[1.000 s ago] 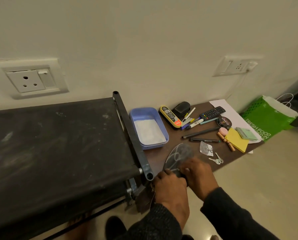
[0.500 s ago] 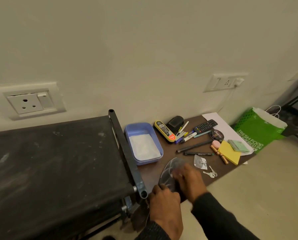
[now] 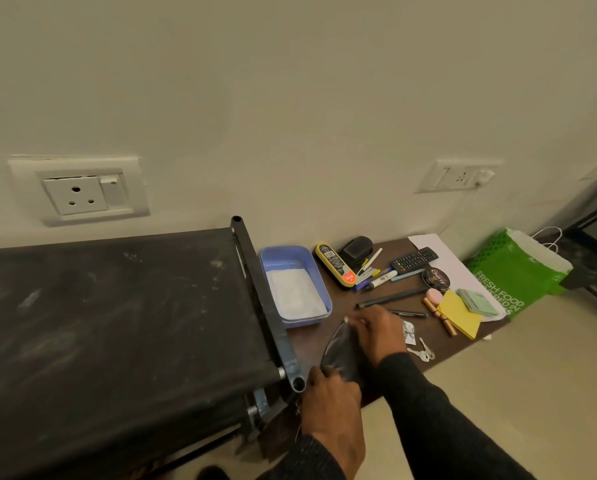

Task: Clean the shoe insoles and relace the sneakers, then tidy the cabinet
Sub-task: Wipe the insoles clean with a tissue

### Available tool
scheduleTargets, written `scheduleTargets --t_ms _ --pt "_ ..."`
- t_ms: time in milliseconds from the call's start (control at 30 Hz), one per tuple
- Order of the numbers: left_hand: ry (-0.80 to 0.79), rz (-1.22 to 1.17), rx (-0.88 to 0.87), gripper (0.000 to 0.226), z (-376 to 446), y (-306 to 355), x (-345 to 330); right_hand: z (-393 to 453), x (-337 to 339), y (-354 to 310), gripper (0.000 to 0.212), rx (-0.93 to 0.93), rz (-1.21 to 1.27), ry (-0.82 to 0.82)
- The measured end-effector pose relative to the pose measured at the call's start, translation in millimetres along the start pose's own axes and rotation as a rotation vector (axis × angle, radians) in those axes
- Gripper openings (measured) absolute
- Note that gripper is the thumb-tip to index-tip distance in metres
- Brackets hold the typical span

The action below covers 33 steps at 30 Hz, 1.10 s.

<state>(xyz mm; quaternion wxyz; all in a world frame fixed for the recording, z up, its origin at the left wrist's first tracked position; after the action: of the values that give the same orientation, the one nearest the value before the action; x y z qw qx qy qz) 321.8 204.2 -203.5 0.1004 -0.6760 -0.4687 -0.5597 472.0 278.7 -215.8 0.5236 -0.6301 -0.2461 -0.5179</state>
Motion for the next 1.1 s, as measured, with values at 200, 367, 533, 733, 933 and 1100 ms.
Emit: scheduleTargets --t_ms 200,367,533,733,933,1100 --pt "0.104 -0.094 0.091 0.046 -1 -6 -6 -41 -8 -20 0.009 0.170 -0.004 -0.117" --pt "0.041 -0.032 0.016 0.038 -2 -1 0 -15 -8 -18 0.020 0.215 -0.098 -0.147" --pt "-0.008 0.057 0.023 0.031 -1 3 -5 -12 -12 -19 0.014 0.078 -0.105 -0.115" --pt "-0.020 0.078 0.037 0.034 1 6 -7 -21 -16 -32 0.016 0.251 -0.057 -0.267" --pt "0.029 0.051 0.046 0.033 0 4 -7 -29 -17 -44 0.016 0.240 -0.042 -0.236" --pt "0.011 0.089 0.044 0.036 -2 4 -8 -28 -14 -43 0.011 0.338 -0.052 -0.391"
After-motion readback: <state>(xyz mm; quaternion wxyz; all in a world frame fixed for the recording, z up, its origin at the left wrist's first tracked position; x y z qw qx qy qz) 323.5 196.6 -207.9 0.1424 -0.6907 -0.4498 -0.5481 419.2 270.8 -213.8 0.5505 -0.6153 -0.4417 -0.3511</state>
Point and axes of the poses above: each hand's wrist, its own z-axis towards the middle knuckle, its own x-axis out of the back of the hand, y = z × x, the point moved 7 cm from there along z, towards the middle knuckle, and after that the axes turned 6 degrees about -x, right-handed, at the moved point
